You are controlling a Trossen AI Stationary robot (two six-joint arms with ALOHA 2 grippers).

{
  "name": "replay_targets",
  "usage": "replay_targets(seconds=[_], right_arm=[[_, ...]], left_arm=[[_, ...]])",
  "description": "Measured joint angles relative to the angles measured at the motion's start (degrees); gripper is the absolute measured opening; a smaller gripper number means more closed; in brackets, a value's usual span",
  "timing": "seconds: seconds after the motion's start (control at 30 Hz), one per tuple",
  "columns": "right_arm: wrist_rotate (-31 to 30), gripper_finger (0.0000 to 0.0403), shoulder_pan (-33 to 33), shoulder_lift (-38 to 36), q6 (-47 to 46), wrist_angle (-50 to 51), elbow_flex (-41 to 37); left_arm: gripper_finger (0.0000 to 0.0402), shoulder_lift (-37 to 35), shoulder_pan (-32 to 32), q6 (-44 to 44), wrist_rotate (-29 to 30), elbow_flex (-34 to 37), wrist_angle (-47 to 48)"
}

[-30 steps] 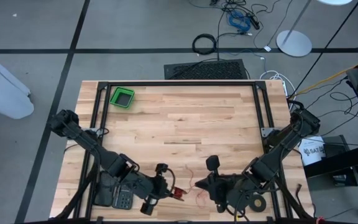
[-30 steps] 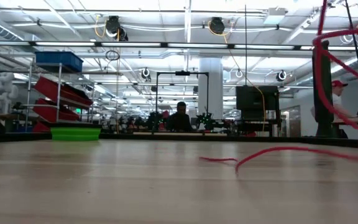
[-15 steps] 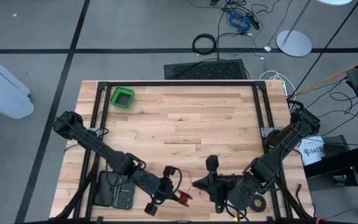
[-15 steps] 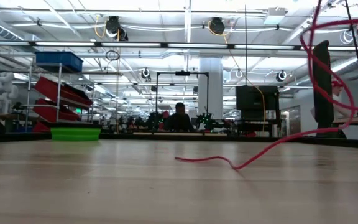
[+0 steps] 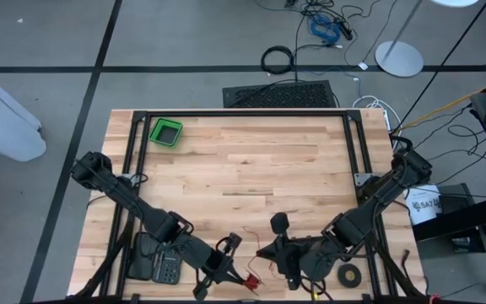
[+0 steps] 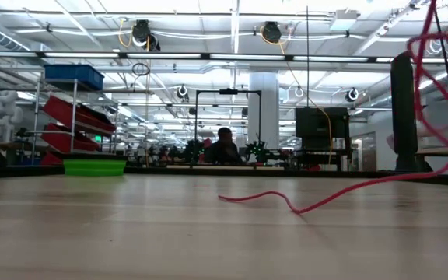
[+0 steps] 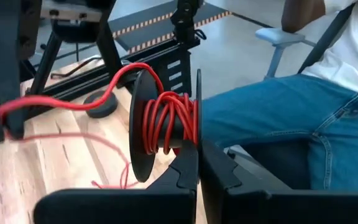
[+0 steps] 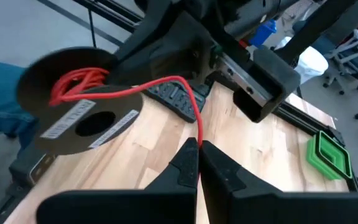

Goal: Coil cords
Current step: Coil the red wire into the spool

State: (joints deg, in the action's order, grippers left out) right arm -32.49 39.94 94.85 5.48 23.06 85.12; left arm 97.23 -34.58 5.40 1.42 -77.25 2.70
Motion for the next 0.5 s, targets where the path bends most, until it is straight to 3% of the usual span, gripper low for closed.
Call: replay_targets(seconds=[0.2, 0.5], right_arm=[[4.4, 0.0, -1.8, 1.7, 1.0, -1.6, 0.0], [4.8, 0.0, -2.4, 1.7, 1.4, -1.4, 0.0]], left_arm=[[0.0004, 0.0, -0.1, 1.5, 0.1, 0.0, -2.4], [0.0004, 0.0, -1.2, 4.6, 0.3, 0.0, -3.4]])
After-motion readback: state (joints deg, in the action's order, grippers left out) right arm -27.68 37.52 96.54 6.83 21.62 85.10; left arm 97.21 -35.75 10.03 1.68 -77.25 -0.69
